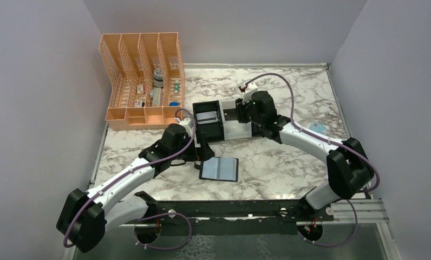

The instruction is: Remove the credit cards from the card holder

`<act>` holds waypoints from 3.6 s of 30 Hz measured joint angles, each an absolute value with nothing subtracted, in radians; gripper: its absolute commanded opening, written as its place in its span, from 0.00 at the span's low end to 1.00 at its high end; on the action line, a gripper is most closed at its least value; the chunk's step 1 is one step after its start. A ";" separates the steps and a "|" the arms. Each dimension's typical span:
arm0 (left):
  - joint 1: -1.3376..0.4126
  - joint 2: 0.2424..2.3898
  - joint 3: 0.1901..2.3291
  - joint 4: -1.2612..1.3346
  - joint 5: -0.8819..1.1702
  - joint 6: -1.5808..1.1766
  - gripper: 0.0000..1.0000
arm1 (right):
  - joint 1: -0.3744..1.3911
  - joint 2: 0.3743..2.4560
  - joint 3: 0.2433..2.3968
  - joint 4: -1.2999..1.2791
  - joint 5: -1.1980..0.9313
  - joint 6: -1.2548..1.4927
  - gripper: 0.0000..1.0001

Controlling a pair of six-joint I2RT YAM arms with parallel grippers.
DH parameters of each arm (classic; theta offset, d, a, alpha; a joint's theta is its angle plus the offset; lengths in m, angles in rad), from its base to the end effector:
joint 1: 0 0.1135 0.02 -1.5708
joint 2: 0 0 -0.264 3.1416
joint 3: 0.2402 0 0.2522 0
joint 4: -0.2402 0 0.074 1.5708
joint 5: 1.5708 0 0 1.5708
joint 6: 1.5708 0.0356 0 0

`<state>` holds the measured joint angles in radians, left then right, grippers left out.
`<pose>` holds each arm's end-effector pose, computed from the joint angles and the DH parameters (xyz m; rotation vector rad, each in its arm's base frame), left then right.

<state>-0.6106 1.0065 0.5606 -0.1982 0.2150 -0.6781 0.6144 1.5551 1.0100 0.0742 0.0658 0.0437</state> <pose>0.1699 -0.1282 0.2197 0.0476 2.3666 -0.9133 0.2906 0.2022 0.2521 -0.5394 1.9861 0.3435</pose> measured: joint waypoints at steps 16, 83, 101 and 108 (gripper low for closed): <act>-0.611 1.080 0.559 -0.188 0.245 -0.651 0.94 | 0.620 1.291 0.677 0.031 -0.188 0.579 0.92; -0.709 1.266 0.611 -0.300 0.188 -0.606 0.48 | 0.669 1.518 0.558 0.143 -0.458 0.939 0.53; -0.743 1.287 0.610 -0.318 0.160 -0.597 0.22 | 0.669 1.558 0.567 0.181 -0.518 0.965 0.49; -0.756 1.289 0.601 -0.311 0.151 -0.604 0.22 | 0.669 1.584 0.577 0.215 -0.554 0.982 0.49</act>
